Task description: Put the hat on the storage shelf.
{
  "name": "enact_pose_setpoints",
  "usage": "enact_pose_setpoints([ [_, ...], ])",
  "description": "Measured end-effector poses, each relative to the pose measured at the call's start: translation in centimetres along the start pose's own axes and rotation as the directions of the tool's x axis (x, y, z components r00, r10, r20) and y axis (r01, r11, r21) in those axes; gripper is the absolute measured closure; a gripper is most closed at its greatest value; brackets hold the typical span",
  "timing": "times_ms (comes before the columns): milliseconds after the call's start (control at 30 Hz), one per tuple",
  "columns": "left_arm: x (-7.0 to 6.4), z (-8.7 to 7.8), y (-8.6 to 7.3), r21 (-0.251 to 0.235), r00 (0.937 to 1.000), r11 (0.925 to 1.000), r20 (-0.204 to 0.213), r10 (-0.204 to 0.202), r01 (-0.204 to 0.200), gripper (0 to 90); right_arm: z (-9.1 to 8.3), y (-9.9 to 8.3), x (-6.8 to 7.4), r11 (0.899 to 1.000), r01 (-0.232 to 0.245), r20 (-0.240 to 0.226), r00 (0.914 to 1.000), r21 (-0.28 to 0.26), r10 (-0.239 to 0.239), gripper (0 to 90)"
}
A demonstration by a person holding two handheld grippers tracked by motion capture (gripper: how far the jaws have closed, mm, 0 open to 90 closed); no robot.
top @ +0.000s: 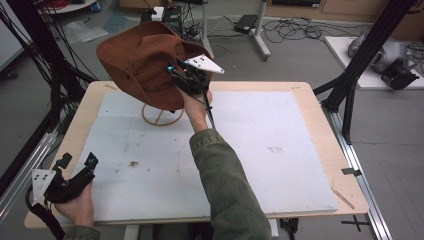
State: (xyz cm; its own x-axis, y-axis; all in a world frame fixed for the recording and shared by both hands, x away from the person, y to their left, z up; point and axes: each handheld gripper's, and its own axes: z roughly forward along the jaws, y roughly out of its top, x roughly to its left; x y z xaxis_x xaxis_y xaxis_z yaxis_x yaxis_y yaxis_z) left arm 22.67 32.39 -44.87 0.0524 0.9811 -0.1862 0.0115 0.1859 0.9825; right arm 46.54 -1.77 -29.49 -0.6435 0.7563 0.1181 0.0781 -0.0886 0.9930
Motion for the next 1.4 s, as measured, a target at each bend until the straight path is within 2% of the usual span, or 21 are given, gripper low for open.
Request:
enact_pose_setpoints([
  [100, 0.2, -0.1, 0.0, -0.003, 1.0000, 1.0000, -0.007, -0.003, 0.003, 19.6, -0.4, 0.3, -0.1, 1.000, -0.008, 0.013, 0.9999, 0.002, 0.008, 41.4],
  [167, 0.2, -0.1, 0.0, -0.004, 1.0000, 1.0000, -0.009, -0.003, 0.003, 19.6, -0.7, 0.5, -0.2, 1.000, -0.012, 0.001, 0.9999, -0.008, 0.012, 39.6],
  [400, 0.0, -0.1, 0.1, -0.003, 1.0000, 1.0000, -0.002, 0.006, -0.006, 19.6, -2.1, 1.7, -0.2, 0.999, 0.029, 0.013, 0.9995, -0.038, -0.029, 30.2],
  [533, 0.3, -0.1, 0.1, -0.004, 0.9999, 1.0000, -0.011, 0.008, -0.008, 19.4, -3.3, 2.4, -0.5, 0.996, 0.065, 0.059, 0.9964, -0.054, -0.062, 22.3],
  [633, 0.4, -0.2, 0.1, -0.007, 0.9998, 0.9999, -0.016, 0.010, -0.010, 19.3, -4.7, 2.9, -1.0, 0.993, 0.095, 0.087, 0.9922, -0.070, -0.089, 20.4],
  [667, 0.4, -0.2, 0.1, -0.006, 0.9998, 0.9999, -0.017, 0.011, -0.011, 19.3, -5.8, 3.2, -1.5, 0.991, 0.111, 0.112, 0.9884, -0.073, -0.102, 18.2],
  [700, 0.3, -0.2, 0.2, -0.008, 0.9998, 0.9999, -0.018, 0.011, -0.011, 19.3, -5.8, 3.2, -1.5, 0.991, 0.111, 0.112, 0.9884, -0.073, -0.102, 18.2],
  [767, 0.3, -0.2, 0.2, -0.008, 0.9998, 0.9999, -0.017, 0.014, -0.014, 19.2, -7.0, 3.5, -2.1, 0.990, 0.123, 0.134, 0.9846, -0.074, -0.113, 16.6],
  [833, 0.2, -0.2, 0.3, -0.009, 0.9996, 0.9997, -0.018, 0.023, -0.023, 19.1, -8.3, 3.5, -2.7, 0.987, 0.144, 0.181, 0.9748, -0.067, -0.130, 13.8],
  [867, 0.2, -0.3, 0.3, -0.008, 0.9995, 0.9996, -0.017, 0.028, -0.028, 19.0, -9.2, 3.5, -3.1, 0.984, 0.167, 0.206, 0.9667, -0.057, -0.152, 13.8],
  [933, 0.1, -0.3, 0.4, -0.010, 0.9993, 0.9994, -0.016, 0.034, -0.034, 19.0, -10.7, 3.5, -3.9, 0.982, 0.184, 0.237, 0.9570, -0.048, -0.167, 12.8],
  [1033, -0.1, -0.3, 0.5, -0.015, 0.9992, 0.9992, -0.014, 0.038, -0.038, 19.0, -13.5, 3.5, -5.2, 0.984, 0.174, 0.283, 0.9467, -0.047, -0.154, 12.5],
  [1100, -0.2, -0.4, 0.5, -0.015, 0.9992, 0.9991, -0.011, 0.039, -0.039, 19.0, -15.5, 3.3, -6.0, 0.985, 0.170, 0.323, 0.9337, -0.019, -0.155, 12.5],
  [1200, -0.2, -0.3, 0.5, -0.012, 0.9992, 0.9992, -0.009, 0.039, -0.039, 19.0, -18.9, 2.7, -6.9, 0.982, 0.187, 0.354, 0.9191, -0.007, -0.172, 12.7],
  [1300, -0.4, -0.4, 0.6, -0.016, 0.9992, 0.9991, -0.005, 0.039, -0.039, 19.0, -22.1, 2.1, -7.5, 0.982, 0.190, 0.386, 0.9053, 0.005, -0.177, 12.7],
  [1400, -0.7, -0.3, 0.6, -0.018, 0.9992, 0.9990, 0.002, 0.041, -0.041, 19.0, -25.2, 1.6, -7.9, 0.984, 0.176, 0.426, 0.8910, -0.004, -0.158, 12.7],
])
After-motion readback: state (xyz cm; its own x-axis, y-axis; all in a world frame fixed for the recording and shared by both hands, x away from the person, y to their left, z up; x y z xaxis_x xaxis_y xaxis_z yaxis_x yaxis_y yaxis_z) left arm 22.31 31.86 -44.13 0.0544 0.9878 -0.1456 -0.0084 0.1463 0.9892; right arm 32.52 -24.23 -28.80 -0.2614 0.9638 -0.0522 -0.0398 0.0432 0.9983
